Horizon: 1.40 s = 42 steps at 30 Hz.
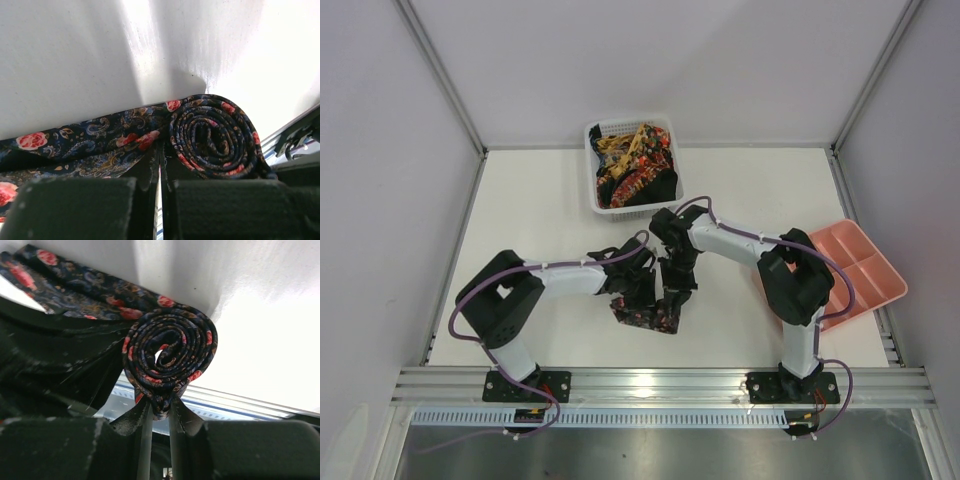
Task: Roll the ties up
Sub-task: Roll the tie
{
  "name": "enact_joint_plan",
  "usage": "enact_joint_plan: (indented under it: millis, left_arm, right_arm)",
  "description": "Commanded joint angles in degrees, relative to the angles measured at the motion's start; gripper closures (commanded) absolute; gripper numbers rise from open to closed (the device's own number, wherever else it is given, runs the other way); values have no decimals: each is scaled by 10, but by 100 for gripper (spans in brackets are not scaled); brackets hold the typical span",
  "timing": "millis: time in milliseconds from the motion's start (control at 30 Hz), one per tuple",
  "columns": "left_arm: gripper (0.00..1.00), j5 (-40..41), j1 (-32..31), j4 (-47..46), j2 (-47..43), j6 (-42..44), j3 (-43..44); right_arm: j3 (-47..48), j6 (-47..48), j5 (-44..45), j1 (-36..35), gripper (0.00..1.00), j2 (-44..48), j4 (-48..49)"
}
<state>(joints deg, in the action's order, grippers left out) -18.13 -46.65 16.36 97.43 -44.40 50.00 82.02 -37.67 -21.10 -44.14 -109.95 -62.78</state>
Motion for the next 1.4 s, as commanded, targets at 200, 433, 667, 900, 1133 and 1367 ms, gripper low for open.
enact_joint_plan:
  millis: [200,433,667,900,1133,1367]
  left_arm:
    - [98,87,-4,18,-46,32,-23]
    - [92,111,-5,29,-60,41,-24]
    - [81,128,-4,31,-86,41,-31]
    - [80,155,-4,58,-88,41,-22]
    - [94,159,-4,32,-157,28,-42]
    - [96,79,-4,-49,-177,6,-67]
  right_arm:
    - [14,-20,43,-2,93,-18,-5]
    - [16,-20,46,0,94,-20,-6]
    - [17,-18,46,1,94,-20,-4]
    - [21,-16,48,2,93,-16,-2]
    - [18,-15,45,5,93,-16,-1]
    - [28,-21,36,5,92,-19,0]
